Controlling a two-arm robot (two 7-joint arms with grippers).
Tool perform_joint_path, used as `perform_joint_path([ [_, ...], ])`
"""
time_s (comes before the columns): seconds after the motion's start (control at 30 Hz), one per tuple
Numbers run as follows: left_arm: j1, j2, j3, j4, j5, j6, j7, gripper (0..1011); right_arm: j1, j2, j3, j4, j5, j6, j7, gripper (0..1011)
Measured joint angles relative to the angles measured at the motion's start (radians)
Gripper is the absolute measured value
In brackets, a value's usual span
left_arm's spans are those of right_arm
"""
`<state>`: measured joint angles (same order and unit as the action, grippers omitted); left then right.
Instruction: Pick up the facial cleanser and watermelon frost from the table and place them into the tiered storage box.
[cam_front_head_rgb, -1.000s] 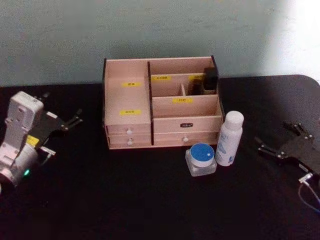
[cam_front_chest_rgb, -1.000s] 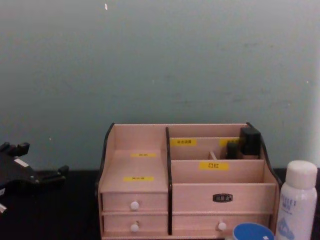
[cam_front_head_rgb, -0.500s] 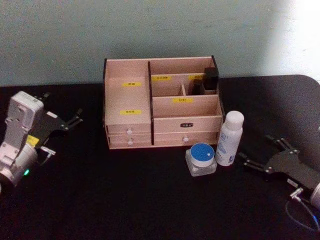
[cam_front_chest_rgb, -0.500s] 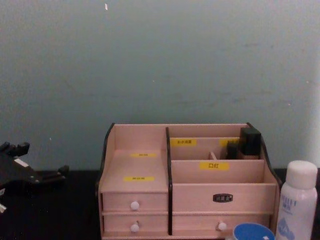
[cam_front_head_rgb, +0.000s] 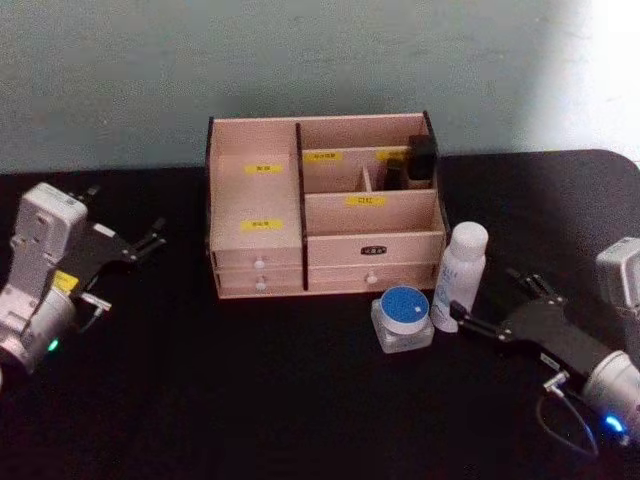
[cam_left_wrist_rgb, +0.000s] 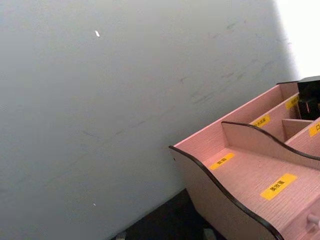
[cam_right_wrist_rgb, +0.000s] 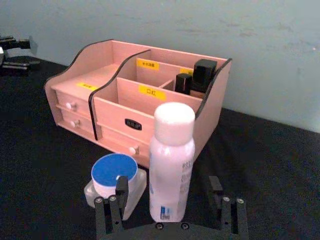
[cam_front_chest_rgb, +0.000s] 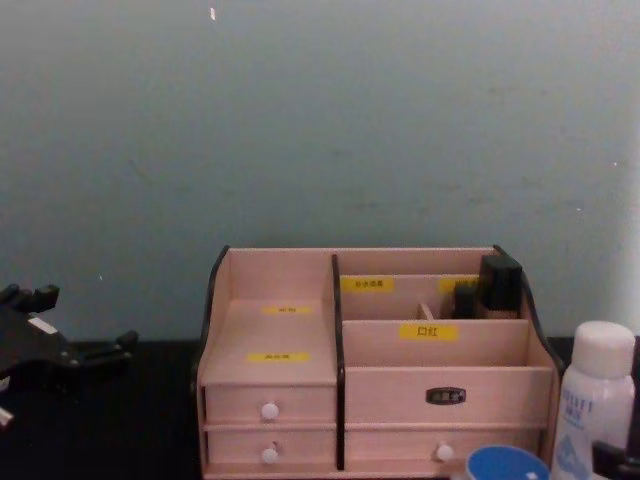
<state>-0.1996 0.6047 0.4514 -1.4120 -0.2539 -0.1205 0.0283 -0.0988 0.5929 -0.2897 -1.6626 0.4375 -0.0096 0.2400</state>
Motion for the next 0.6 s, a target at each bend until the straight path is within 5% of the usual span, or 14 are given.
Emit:
perform_joint_path([
  [0.6, 0.0, 0.0, 0.0, 0.0, 0.0, 0.0, 0.0, 1001, 0.072, -0.09, -0.006, 0.067, -0.078, 0.002, -0.005, 1000],
])
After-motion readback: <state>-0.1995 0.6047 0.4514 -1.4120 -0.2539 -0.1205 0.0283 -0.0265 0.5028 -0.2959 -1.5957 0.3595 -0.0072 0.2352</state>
